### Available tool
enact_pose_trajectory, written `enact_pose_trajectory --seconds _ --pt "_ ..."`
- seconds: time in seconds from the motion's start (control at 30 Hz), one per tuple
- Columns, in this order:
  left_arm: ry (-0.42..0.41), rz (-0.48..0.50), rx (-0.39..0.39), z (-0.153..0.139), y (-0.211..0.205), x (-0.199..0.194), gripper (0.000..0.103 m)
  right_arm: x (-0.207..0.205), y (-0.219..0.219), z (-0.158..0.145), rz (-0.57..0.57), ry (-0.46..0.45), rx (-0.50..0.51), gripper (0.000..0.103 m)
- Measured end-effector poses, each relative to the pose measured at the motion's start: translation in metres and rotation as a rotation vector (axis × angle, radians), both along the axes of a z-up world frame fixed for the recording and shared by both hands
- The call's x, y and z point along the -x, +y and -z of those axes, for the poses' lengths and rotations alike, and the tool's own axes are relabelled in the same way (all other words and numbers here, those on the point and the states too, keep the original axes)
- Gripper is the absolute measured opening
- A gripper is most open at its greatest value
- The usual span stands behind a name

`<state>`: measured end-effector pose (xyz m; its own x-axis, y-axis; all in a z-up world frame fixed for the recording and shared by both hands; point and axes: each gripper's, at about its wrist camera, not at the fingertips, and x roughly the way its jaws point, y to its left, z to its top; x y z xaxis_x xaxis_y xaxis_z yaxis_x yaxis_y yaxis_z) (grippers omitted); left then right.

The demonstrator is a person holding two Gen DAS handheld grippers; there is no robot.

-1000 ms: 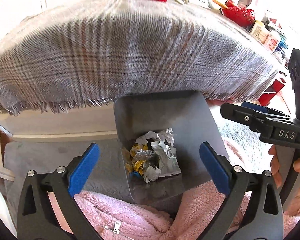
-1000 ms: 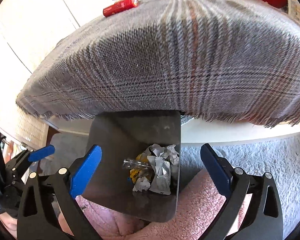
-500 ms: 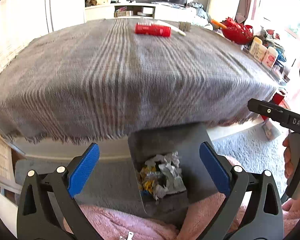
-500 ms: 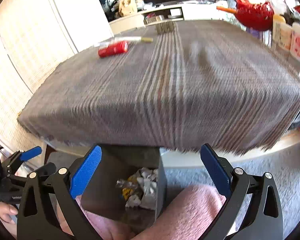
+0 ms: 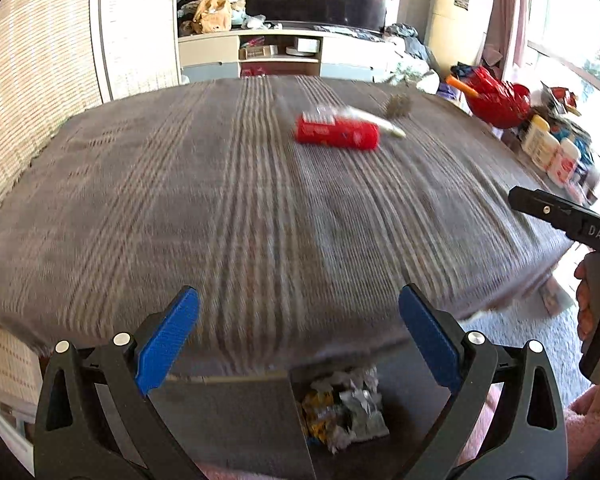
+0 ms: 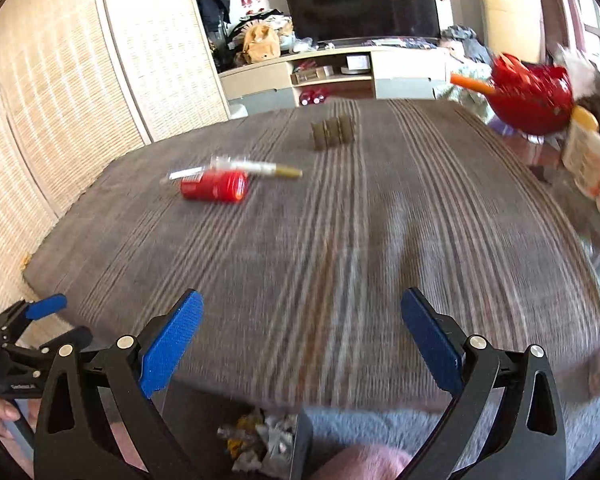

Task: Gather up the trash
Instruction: 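Raise both open tools back over the table toward the red can, then grasp the clear plastic tray with the left tool while the right tool grasps the white gold-capped tube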

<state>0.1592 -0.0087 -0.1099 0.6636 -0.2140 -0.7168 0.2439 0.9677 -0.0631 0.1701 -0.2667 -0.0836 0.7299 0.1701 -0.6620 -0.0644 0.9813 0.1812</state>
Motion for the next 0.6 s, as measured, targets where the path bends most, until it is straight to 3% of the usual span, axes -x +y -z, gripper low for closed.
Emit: enact_pose_trajectory --seconds 0.33,0.6 --pt "-0.009 -0.005 -0.004 -0.009 -0.009 -0.071 0.095 -0.075 0.013 0.013 -0.028 0.040 0.068 0.095" --pt "0.010 0.022 -0.002 -0.004 -0.024 -0.116 0.095 -0.128 0.032 0.023 -0.066 0.095 0.162 0.078"
